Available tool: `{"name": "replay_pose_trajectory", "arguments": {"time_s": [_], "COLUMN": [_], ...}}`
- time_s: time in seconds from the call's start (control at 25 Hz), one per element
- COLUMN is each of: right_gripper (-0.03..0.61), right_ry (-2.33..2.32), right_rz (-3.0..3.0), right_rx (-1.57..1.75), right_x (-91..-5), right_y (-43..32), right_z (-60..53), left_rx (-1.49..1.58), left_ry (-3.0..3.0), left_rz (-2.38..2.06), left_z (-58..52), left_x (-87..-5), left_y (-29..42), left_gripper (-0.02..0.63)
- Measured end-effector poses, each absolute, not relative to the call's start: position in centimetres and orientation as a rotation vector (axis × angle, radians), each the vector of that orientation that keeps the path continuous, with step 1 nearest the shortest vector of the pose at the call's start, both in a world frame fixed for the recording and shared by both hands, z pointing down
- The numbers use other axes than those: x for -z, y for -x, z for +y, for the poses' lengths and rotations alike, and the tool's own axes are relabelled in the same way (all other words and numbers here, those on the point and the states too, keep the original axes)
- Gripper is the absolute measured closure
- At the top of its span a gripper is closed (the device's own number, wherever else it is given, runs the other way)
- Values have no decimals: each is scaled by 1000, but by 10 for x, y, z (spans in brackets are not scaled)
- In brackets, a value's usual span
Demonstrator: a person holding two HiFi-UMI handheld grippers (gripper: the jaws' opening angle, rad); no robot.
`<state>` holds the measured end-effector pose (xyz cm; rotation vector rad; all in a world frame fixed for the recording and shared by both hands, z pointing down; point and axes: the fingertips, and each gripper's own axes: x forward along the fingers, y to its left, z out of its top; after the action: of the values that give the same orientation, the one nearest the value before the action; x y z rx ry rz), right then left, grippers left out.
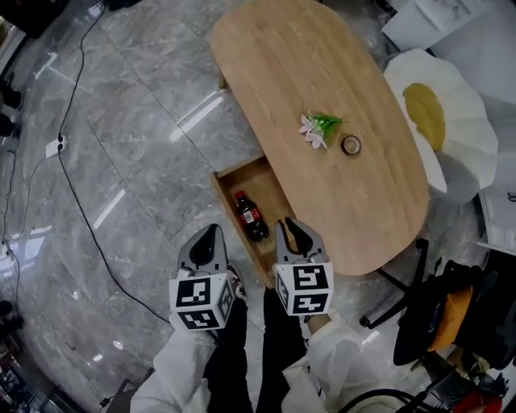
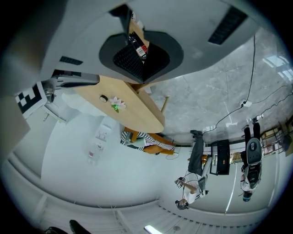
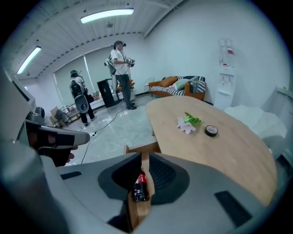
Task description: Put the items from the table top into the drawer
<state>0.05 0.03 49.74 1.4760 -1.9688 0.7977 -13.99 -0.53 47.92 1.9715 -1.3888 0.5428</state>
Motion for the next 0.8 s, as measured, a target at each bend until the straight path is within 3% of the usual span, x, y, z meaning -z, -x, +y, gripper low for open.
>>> {"name": "replay_pose_trajectory", "arguments": {"time_s": [0.24,0.8], "right_gripper": [515,517], "right_ry": [-1667,-1777], "right_rz": [-1943,-1876], "right_rx": [-773,-838], "right_x": [-453,-434], "right_y": [-32,-73], "right_z": [10,25], "left_rx": [-541,-575], "left_ry": [-2005,-2069], "left_rz": [-1364,-1287], "left_z": [3,1], "left_x": [-453,-441], "left_y": [125,84], "left_gripper": [620,620]}}
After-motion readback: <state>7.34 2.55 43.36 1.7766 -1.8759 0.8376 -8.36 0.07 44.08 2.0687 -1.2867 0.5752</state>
